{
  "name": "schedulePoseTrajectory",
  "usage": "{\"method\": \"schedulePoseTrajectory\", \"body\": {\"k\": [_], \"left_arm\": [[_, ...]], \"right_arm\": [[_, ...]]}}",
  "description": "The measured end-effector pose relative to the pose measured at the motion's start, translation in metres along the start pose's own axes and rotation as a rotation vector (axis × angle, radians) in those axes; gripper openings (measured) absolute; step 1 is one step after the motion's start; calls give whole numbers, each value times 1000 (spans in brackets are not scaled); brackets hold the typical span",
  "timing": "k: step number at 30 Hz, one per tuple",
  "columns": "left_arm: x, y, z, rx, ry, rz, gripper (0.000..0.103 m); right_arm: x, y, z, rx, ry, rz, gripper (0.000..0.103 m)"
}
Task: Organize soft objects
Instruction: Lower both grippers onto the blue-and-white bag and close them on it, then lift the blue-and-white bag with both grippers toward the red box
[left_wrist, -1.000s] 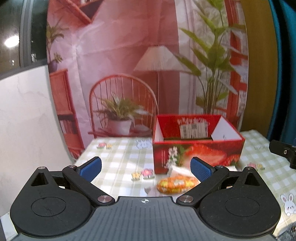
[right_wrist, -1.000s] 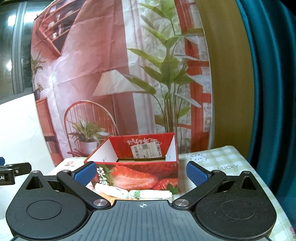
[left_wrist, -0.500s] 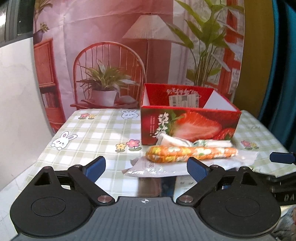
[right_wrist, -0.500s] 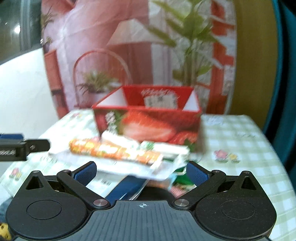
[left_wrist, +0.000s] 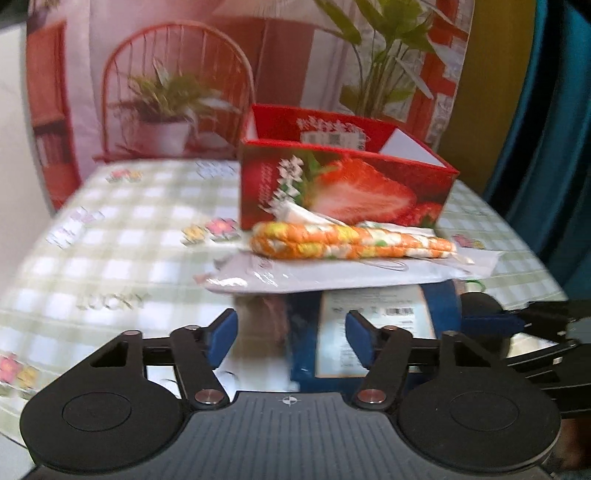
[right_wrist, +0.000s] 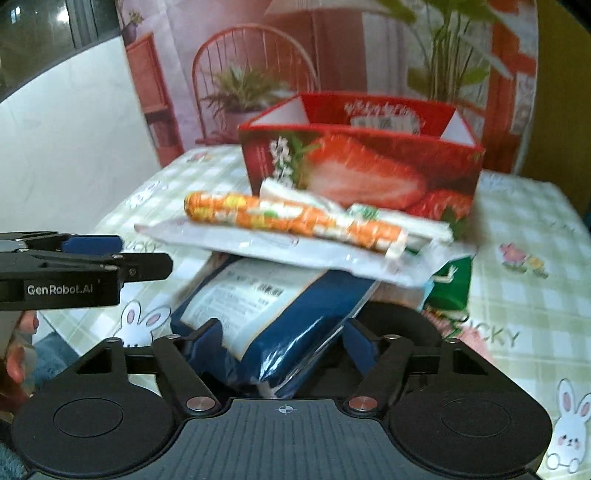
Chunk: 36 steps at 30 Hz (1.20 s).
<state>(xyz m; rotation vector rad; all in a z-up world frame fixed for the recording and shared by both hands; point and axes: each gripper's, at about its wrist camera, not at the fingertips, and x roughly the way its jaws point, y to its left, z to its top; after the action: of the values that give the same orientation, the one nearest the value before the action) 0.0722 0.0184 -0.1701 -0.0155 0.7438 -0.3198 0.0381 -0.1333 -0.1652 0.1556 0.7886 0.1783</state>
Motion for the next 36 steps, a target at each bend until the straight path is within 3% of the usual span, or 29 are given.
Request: {"method": "schedulePoseTrajectory", "body": {"k": [4,10,15,21,28,36], "left_arm": [[16,2,-6,-27,35,-42,57],[36,12,-14,-101,67,-122,53],[44,13,-18,-131,63,-201,53],[61,14,-19,-198,73,-246,53],[71,20,-19,-243,60,-220,55],[77,25,-21,-295,80,-258,56]], "right_arm": [[7,-7,-3,29,33,16,52],[10,-23,-5,98,26,38,47],[8,-24,-3,82,3,24,45],[6,-20,-4,55,-19,11,42],[8,-19,-6,44,-24,5,41],[9,-21,-6,51,-27,8,41]]}}
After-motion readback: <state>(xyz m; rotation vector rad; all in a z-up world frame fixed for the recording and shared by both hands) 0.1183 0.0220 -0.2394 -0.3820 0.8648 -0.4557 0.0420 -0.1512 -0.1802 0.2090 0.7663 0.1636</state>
